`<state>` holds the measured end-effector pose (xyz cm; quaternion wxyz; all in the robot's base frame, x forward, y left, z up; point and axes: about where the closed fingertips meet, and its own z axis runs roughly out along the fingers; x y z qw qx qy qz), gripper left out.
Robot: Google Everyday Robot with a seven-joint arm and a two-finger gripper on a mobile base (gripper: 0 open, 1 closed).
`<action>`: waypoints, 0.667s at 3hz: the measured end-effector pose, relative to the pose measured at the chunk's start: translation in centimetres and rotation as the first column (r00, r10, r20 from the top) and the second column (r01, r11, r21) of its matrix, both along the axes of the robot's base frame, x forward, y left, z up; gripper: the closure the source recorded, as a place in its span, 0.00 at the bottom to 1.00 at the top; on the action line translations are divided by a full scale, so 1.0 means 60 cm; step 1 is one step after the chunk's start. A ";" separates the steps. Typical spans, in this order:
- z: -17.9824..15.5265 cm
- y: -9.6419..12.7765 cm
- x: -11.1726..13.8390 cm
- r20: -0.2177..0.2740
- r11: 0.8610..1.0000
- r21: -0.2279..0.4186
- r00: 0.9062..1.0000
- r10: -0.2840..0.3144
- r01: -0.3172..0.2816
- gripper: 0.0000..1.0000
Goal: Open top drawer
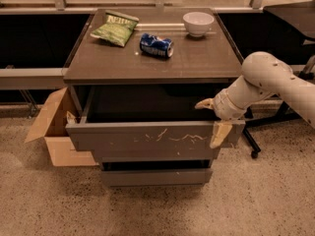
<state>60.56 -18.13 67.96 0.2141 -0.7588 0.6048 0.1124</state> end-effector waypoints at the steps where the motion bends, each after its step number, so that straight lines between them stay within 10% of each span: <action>1: 0.006 0.017 -0.044 -0.009 0.998 0.026 0.998 0.057 -0.057 0.00; 2: 0.004 0.052 -0.127 -0.071 0.983 0.055 0.982 0.177 -0.174 0.25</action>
Offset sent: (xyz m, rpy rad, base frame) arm -0.1161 0.0445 0.0070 0.0627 0.1229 0.2673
